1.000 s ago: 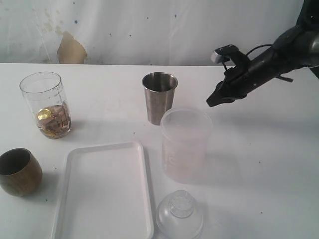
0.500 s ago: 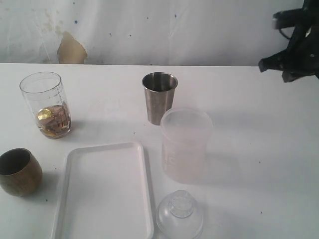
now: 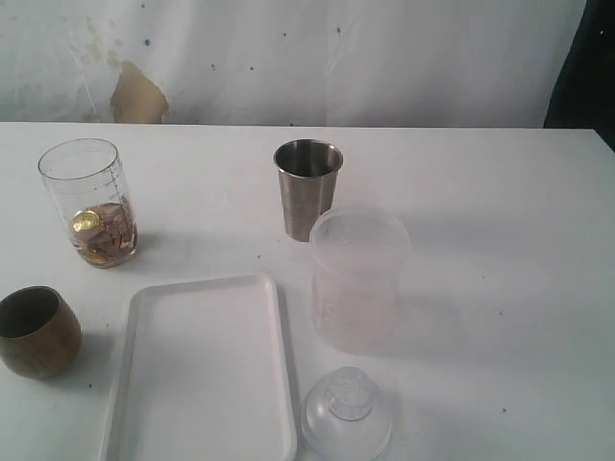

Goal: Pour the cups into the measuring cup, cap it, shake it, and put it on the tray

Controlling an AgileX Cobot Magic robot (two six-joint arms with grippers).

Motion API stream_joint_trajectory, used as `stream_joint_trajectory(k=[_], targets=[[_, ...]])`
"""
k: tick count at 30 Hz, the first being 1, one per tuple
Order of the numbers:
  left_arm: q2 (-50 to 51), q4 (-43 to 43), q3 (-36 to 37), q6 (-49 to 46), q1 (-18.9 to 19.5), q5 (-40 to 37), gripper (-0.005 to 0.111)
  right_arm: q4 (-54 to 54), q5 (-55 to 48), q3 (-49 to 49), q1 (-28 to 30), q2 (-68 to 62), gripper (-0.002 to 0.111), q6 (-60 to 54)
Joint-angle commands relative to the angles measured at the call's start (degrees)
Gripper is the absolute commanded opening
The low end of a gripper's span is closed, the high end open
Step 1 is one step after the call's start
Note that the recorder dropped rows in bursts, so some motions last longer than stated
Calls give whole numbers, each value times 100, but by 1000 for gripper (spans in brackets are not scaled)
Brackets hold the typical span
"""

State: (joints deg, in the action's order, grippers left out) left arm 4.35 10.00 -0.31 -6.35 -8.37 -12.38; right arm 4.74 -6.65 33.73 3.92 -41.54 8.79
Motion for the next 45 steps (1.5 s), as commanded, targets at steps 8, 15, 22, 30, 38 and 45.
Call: stream_joint_trajectory(k=[8, 15, 22, 30, 38, 45], targets=[[-30, -21, 31, -7, -31, 62, 0, -278, 614, -2453, 11, 3993, 0, 863], [-30, -21, 31, -7, -31, 73, 0, -113, 700, -3373, -261, 4154, 0, 741], [-30, -21, 31, -7, -31, 73, 0, -125, -59, -3373, -602, 4154, 0, 39], [-30, -21, 31, -7, -31, 73, 0, -222, -15, -3373, -859, 4154, 0, 39], [-30, -21, 31, -7, -31, 73, 0, -214, -618, -3373, -884, 4154, 0, 36], [-30, 1447, 31, 533, -31, 948, 0, -214, -704, -3373, -884, 4154, 0, 36]])
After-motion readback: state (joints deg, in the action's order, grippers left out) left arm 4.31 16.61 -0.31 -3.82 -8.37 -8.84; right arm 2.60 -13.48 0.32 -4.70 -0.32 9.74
